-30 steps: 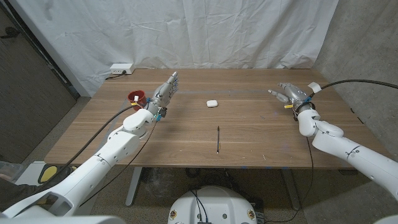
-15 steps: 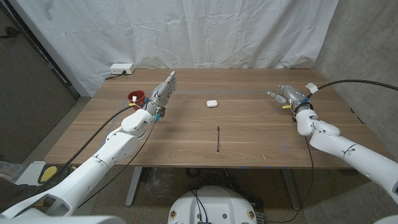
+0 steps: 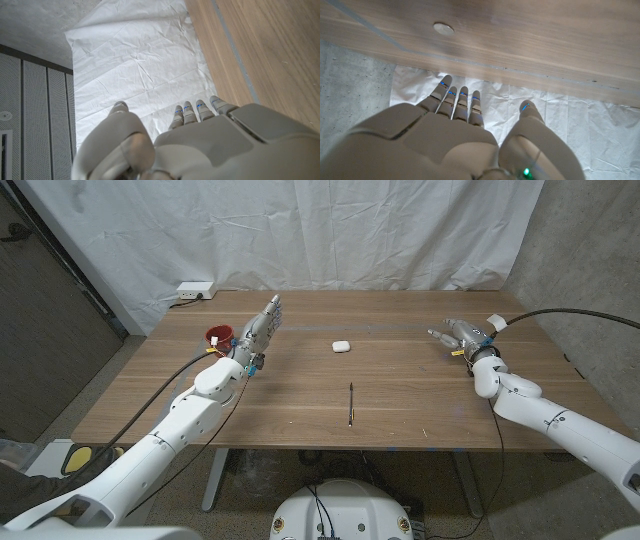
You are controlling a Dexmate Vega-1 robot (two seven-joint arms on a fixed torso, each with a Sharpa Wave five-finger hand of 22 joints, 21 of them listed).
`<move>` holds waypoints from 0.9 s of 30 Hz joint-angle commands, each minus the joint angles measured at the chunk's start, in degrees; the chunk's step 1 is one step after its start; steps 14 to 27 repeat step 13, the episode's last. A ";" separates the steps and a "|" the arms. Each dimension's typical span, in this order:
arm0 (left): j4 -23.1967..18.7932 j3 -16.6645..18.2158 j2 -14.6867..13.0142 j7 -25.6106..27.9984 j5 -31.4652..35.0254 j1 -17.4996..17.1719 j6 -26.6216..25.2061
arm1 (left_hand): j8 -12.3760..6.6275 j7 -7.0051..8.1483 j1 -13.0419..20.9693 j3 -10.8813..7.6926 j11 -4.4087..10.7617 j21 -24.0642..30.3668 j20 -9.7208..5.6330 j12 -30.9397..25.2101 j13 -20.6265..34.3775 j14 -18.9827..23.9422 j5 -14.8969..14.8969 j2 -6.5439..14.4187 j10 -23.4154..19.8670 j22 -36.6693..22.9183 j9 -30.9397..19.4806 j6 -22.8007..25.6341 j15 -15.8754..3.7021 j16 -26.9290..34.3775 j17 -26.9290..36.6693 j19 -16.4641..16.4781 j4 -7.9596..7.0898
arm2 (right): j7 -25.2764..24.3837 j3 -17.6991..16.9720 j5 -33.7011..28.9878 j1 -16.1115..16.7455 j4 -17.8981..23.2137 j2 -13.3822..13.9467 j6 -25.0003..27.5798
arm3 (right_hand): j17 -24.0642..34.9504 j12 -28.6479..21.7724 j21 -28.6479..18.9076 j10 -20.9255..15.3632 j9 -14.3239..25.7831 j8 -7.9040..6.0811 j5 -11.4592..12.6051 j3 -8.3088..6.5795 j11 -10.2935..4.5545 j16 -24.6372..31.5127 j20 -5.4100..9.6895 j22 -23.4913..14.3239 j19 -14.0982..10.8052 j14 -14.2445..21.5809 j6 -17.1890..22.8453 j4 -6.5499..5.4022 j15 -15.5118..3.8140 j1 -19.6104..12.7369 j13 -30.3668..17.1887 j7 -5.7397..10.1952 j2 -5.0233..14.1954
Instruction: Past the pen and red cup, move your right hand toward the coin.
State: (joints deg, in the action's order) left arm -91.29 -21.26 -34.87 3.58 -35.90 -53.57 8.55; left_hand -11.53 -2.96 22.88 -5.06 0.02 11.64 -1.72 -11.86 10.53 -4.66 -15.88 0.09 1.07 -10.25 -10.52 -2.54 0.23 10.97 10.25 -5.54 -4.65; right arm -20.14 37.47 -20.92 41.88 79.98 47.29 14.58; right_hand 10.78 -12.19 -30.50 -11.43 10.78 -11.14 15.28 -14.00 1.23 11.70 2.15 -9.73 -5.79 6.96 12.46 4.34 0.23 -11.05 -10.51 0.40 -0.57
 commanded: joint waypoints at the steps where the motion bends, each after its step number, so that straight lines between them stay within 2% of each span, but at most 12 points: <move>1: 0.69 0.01 0.25 -0.33 -0.05 -0.25 0.72 | 0.07 0.11 0.03 0.39 0.00 0.18 -2.80 -0.07 0.22 0.09 0.15 0.43 -0.12 -0.16 -0.08 0.07 0.05 -0.08 0.25 0.27 -0.19 | -0.36 0.65 0.24 -0.34 -0.76 -0.45 0.43 | 0.22 0.06 0.16 -0.03 0.20 0.13 0.37 -0.23 0.11 -0.11 1.03 -0.25 -0.75 0.47 -0.27 0.20 -0.07 -0.48 -0.22 -0.03 0.56; 27: 1.66 -0.32 0.83 -0.58 0.05 -0.14 1.32 | 0.10 0.18 0.08 0.48 0.03 0.44 -2.70 -0.06 0.23 0.37 0.23 0.52 -0.24 -0.19 -0.09 0.13 -0.02 0.00 0.27 0.98 -0.17 | -0.40 1.49 0.20 -1.08 -1.97 -1.09 0.16 | 0.23 0.05 0.40 0.03 0.21 0.09 0.39 -0.25 0.02 -0.09 0.94 -0.25 -0.89 0.61 -0.35 0.27 0.08 -0.51 -0.24 0.09 0.63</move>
